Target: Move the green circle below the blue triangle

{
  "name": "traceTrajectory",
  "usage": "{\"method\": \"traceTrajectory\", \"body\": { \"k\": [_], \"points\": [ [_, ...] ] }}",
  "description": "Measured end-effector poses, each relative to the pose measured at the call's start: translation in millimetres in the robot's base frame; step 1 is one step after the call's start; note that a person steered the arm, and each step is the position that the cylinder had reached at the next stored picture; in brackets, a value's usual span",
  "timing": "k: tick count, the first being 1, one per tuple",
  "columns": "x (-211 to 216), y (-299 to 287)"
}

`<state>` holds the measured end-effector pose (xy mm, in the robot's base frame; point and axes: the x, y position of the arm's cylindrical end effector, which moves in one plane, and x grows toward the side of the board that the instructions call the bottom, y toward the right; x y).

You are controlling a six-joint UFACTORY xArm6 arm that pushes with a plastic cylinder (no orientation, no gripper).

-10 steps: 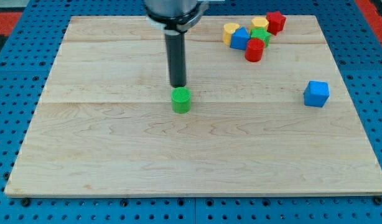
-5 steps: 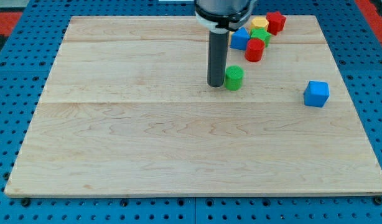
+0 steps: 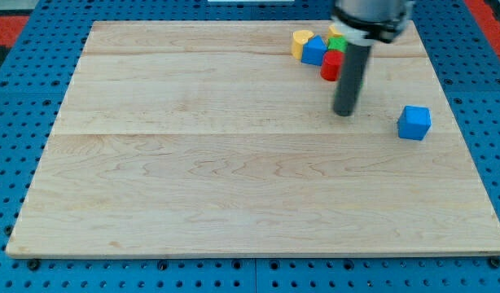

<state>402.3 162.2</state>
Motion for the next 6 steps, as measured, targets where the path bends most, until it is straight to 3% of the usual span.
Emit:
{"method": "traceTrajectory", "body": {
  "k": [1, 2, 3, 4, 5, 6],
  "points": [
    [-40, 20],
    [-40, 33],
    [-16, -13],
    [-35, -54],
    [-63, -60],
    [-58, -64]
  ]
}}
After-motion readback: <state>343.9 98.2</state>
